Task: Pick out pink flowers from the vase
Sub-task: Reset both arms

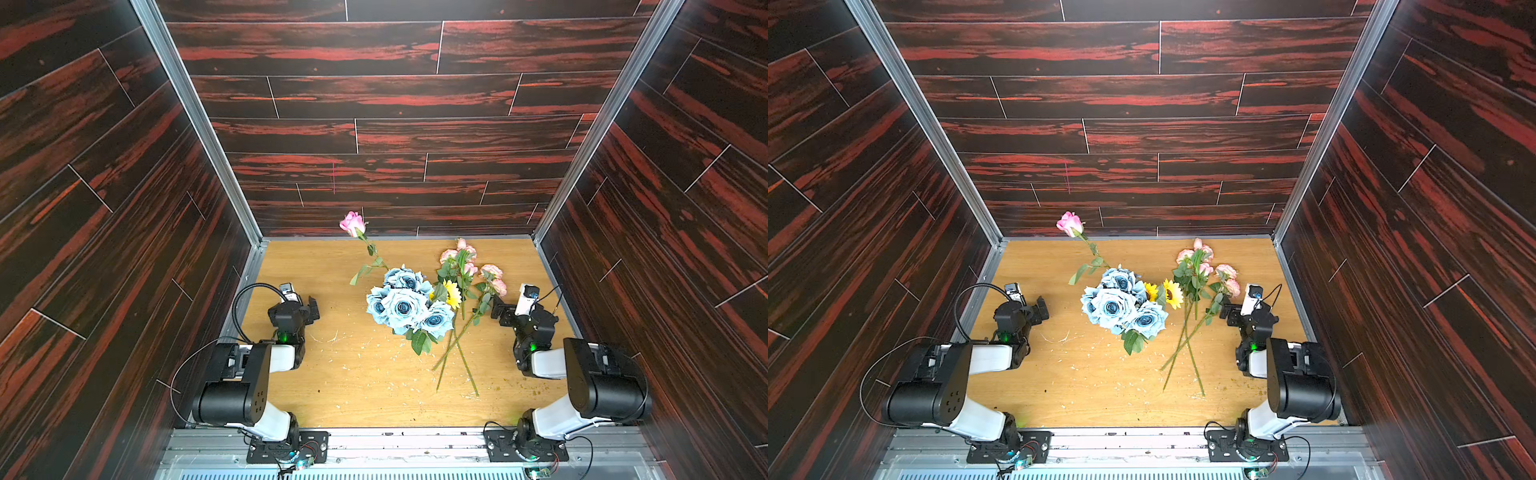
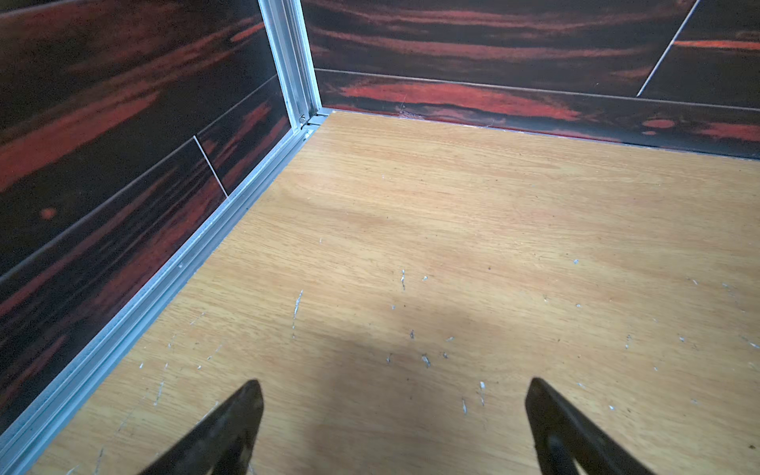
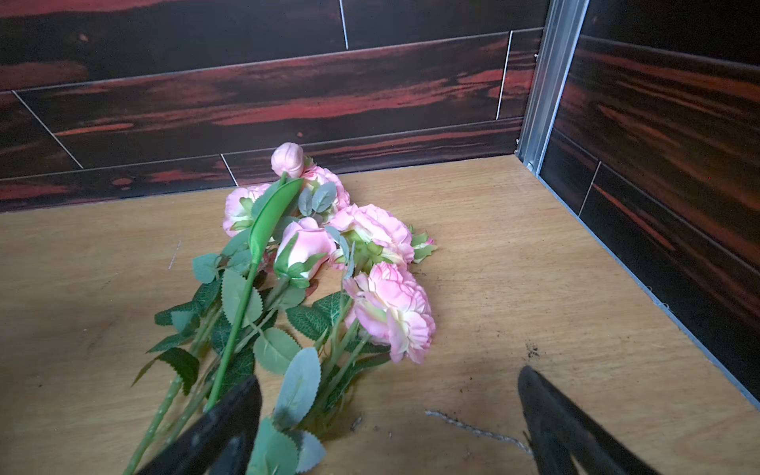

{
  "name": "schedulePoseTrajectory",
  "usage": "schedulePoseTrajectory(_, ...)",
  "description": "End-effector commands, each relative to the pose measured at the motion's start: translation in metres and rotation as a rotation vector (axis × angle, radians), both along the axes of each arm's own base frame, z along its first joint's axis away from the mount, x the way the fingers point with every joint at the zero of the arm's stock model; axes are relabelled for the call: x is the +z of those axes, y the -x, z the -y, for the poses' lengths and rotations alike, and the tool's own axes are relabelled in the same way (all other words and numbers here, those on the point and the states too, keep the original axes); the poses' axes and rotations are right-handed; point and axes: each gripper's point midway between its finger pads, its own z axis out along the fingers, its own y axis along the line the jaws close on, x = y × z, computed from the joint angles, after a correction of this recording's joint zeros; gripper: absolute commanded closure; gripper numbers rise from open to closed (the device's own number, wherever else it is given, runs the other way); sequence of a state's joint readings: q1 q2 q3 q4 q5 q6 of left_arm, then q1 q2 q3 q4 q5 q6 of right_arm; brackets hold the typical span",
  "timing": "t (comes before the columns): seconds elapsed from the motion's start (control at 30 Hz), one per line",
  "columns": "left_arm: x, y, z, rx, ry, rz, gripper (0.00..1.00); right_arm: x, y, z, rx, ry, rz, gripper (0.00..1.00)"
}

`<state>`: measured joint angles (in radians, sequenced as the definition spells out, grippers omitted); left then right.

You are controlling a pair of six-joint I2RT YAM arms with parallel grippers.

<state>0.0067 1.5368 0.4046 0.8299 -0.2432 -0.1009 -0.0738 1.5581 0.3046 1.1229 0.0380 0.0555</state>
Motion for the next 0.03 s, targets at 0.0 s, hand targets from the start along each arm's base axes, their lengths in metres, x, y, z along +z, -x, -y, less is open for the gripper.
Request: schedulePoseTrajectory(0.0, 0.0037, -0.0035, -0.0024, 0.003, -0.008, 0.004, 0.00, 0.0034, -0.0020, -0.0011, 0.003, 0.009, 0.014, 0.01)
